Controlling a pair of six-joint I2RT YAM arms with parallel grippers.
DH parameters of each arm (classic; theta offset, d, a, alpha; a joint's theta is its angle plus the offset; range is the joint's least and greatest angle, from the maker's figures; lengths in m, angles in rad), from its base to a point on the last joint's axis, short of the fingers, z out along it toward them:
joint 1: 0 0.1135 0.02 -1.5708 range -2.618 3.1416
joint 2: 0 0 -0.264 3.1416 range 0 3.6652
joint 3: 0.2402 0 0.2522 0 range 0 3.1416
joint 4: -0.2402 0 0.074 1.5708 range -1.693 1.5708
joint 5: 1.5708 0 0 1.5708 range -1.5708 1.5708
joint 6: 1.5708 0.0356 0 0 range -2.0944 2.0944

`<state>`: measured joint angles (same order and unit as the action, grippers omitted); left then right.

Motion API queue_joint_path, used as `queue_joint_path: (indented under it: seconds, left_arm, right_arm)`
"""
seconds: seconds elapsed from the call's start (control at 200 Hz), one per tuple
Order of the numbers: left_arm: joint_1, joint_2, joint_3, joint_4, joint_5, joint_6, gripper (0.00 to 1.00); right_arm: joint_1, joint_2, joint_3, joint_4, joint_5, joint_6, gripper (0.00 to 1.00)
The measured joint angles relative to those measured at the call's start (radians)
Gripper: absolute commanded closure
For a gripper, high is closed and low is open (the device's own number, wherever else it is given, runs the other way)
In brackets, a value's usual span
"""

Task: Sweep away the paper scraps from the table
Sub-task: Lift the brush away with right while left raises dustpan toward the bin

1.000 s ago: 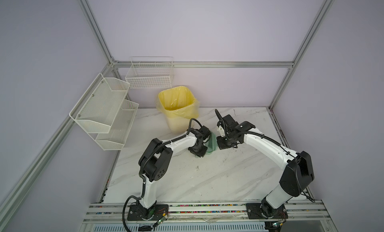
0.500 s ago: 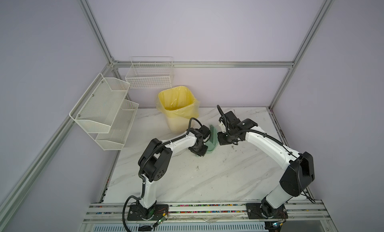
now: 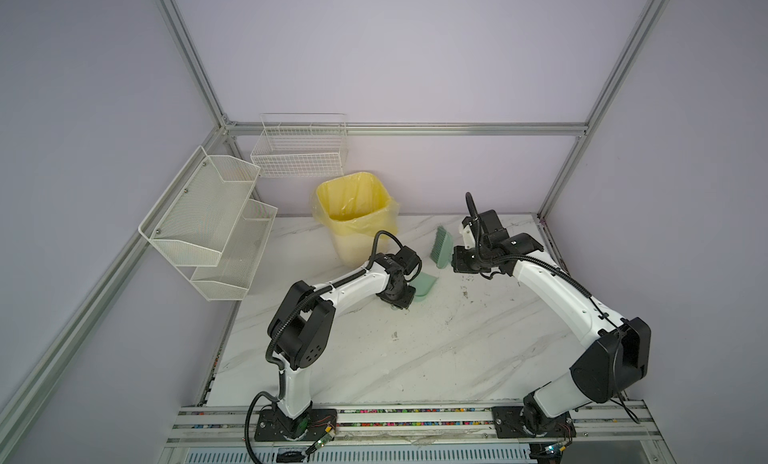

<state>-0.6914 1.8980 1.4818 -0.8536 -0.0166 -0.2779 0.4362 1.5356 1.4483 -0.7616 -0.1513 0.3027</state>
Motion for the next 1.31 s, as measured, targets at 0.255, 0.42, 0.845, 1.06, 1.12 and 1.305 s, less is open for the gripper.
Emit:
queue_joint_path:
  seconds: [0.255, 0.42, 0.845, 1.06, 1.12, 1.305]
  left_arm:
    - [-0.001, -0.062, -0.001, 0.0, 0.001, -0.013, 0.85]
    - [-0.001, -0.077, -0.001, -0.001, 0.008, -0.023, 0.84]
    - [-0.001, -0.175, 0.0, -0.014, 0.004, -0.034, 0.84]
    - [-0.001, -0.18, 0.006, -0.074, -0.014, -0.032, 0.84]
    - [-0.001, -0.18, 0.018, -0.094, -0.014, -0.027, 0.84]
    - [-0.001, -0.184, 0.087, -0.132, -0.025, -0.007, 0.84]
  right_arm:
    - [-0.044, -0.038, -0.037, 0.051, -0.025, 0.021, 1.0]
    - [-0.078, -0.045, -0.059, 0.077, -0.029, 0.023, 1.0]
    - [-0.111, -0.045, -0.123, 0.125, -0.035, 0.03, 1.0]
    - [-0.111, -0.045, -0.167, 0.144, -0.055, 0.03, 1.0]
    - [-0.111, -0.045, -0.177, 0.147, -0.058, 0.03, 1.0]
    - [-0.111, -0.045, -0.209, 0.166, -0.079, 0.03, 1.0]
